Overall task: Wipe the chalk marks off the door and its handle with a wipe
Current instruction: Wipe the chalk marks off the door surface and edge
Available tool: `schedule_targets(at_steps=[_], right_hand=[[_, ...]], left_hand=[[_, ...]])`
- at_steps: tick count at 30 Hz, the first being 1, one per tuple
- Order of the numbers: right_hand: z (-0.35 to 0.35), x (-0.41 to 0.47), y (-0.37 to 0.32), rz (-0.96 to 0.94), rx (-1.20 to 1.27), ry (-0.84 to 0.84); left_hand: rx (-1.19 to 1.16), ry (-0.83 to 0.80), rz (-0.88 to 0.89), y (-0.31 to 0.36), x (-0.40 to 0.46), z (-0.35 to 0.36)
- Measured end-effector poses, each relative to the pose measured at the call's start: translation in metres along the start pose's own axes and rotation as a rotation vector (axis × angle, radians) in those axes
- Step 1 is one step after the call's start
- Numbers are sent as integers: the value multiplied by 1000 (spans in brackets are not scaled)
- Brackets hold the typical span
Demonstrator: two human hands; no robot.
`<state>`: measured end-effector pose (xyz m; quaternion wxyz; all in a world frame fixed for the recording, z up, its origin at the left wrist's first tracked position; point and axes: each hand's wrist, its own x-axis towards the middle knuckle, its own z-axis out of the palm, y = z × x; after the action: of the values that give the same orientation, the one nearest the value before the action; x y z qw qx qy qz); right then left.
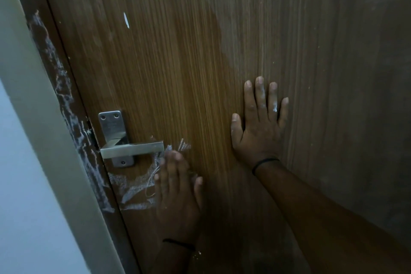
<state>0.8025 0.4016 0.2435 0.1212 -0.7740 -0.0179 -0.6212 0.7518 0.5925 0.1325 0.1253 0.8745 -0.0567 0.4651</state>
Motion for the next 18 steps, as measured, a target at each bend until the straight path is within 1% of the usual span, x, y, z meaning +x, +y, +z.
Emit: schedule_targets(at_steps=[2,4,12,14,15,17,18], right_hand=[[0,-1,0,1,-2,4],[-1,-1,-1,3,-4,3],[-2,-2,-2,3,-4,-7],[-2,-1,-3,4,-6,0],[-2,-1,-3,6,-9,2],[-2,-1,-3,7,-6,2],[-2,0,-2,5,-2,2]], left_hand=[[4,45,-111,-15,-3,-3],[-3,71,-177,-23,-6,-3],[-169,116,-293,6,22,-8],[-156,137,-239,11,26,-7],[-136,132,-155,16,23,-6],[-74,51,72,28,10,0],[-36,13,151,33,2,4]])
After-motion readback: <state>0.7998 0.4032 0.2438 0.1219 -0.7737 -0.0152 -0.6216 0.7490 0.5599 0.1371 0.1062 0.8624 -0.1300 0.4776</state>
